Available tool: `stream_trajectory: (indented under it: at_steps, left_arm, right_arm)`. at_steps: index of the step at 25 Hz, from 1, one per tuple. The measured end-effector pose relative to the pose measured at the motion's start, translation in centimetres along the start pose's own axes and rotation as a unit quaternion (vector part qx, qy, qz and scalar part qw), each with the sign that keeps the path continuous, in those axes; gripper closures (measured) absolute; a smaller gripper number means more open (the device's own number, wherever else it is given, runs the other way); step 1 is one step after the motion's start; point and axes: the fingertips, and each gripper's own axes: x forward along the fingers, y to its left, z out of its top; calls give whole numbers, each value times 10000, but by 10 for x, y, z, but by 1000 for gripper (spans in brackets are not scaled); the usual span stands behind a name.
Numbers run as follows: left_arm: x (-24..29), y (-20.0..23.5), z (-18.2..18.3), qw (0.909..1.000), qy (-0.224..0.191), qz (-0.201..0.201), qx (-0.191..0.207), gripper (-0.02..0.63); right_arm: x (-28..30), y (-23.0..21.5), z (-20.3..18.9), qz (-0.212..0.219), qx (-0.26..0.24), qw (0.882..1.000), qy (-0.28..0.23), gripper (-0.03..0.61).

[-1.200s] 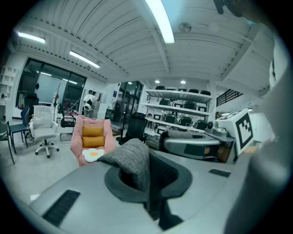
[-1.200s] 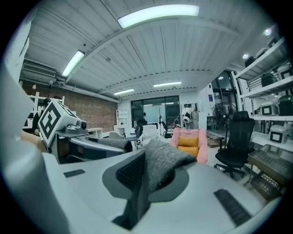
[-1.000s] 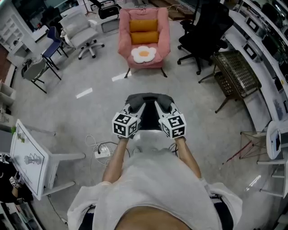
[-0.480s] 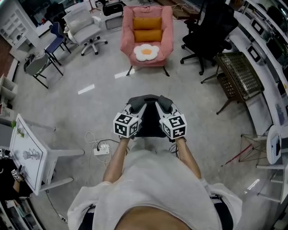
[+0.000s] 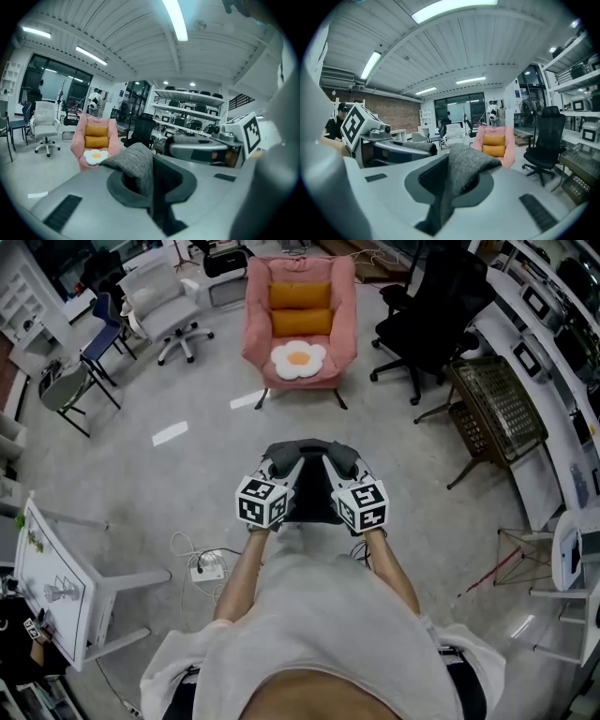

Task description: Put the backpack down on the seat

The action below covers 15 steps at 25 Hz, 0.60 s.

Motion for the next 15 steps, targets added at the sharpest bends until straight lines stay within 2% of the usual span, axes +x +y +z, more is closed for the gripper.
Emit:
stream_trajectory:
  at_steps: [15]
  left_arm:
    - [103,129,85,9994,13,-349,39,581]
  right_arm:
    - [145,-92,64,-334,38,9994,25,552]
